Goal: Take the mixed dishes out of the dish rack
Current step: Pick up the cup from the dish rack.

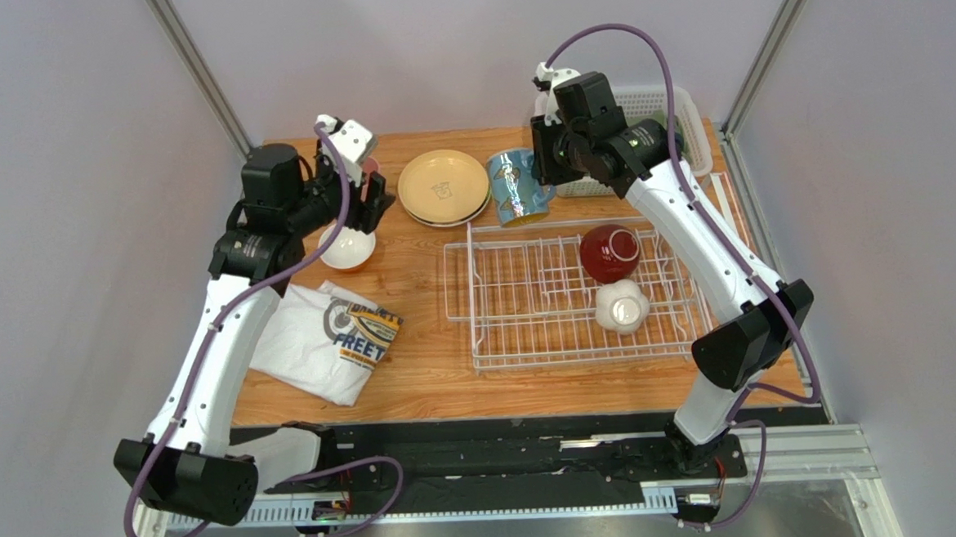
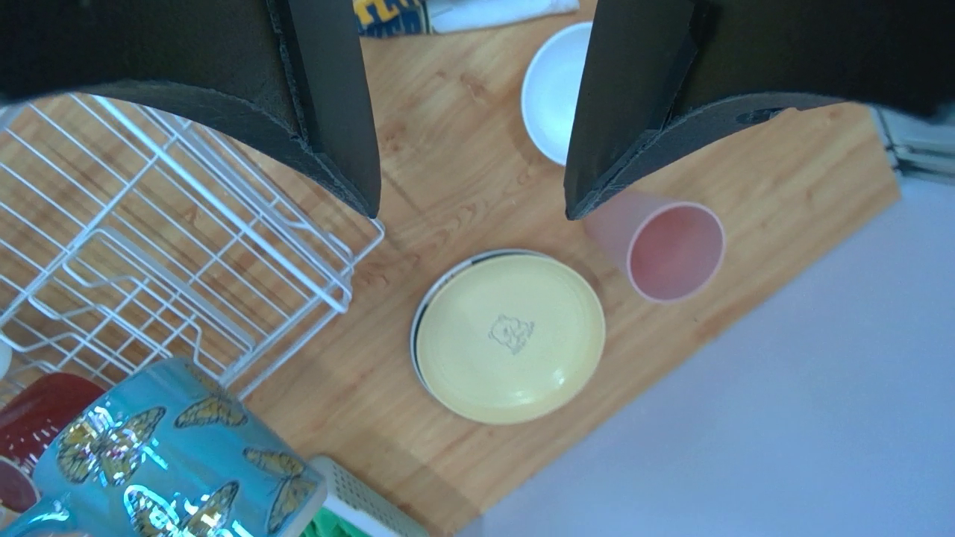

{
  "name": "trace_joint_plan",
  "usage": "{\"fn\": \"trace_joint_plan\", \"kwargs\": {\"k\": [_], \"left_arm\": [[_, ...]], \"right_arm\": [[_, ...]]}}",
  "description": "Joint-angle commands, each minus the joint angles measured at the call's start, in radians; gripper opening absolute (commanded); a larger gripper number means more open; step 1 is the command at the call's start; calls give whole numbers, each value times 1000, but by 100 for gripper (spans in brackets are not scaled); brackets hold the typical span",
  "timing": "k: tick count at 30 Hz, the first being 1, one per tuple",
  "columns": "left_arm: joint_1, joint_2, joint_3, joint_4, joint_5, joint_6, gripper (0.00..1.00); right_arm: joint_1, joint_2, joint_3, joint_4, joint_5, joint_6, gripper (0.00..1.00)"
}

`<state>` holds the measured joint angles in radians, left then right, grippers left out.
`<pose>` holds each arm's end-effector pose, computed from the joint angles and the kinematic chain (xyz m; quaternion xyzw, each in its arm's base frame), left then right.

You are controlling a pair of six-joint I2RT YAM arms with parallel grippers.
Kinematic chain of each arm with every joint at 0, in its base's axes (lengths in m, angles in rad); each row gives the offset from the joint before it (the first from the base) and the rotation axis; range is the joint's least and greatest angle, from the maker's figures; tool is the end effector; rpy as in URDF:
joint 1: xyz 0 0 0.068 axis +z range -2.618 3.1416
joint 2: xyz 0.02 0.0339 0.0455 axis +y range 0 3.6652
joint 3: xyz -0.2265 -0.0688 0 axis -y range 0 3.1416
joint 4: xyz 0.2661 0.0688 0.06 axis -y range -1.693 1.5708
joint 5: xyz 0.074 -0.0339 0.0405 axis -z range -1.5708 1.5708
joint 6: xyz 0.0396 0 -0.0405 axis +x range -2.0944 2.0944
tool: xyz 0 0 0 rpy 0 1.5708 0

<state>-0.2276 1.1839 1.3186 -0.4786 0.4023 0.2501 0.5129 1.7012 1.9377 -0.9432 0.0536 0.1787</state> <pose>0.2831 -0.0815 0.3812 0.3013 0.7512 -0.1570 0.5659 0.3325 0.1848 0.3850 -0.1399 0.8970 0.1190 0.4020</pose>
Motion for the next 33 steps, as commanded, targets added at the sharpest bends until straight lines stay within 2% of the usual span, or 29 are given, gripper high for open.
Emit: {"fn": "trace_joint_plan", "kwargs": {"k": [1,4,12,17,19,33], "left_arm": [[-117,-35,-41,164,-175,44,69],[-254,-49,-79,233,-284,103,69],[-453,-50,-170,397,-532,259,68],[-616,-18,-213,474,-704,370,69],[-656,2,-214,520,-720,374,69],[-828,125,-160,526,-826,333,68]], "right_arm": [[-19,-3,107,55,-95,61,0],[-43,15,142,55,-149,85,0],[-96,57,199,53,-253,146,0],[-113,74,196,64,-293,169,0],[-113,74,184,70,-308,179,0],[-131,37,132,103,-380,214,0]]}}
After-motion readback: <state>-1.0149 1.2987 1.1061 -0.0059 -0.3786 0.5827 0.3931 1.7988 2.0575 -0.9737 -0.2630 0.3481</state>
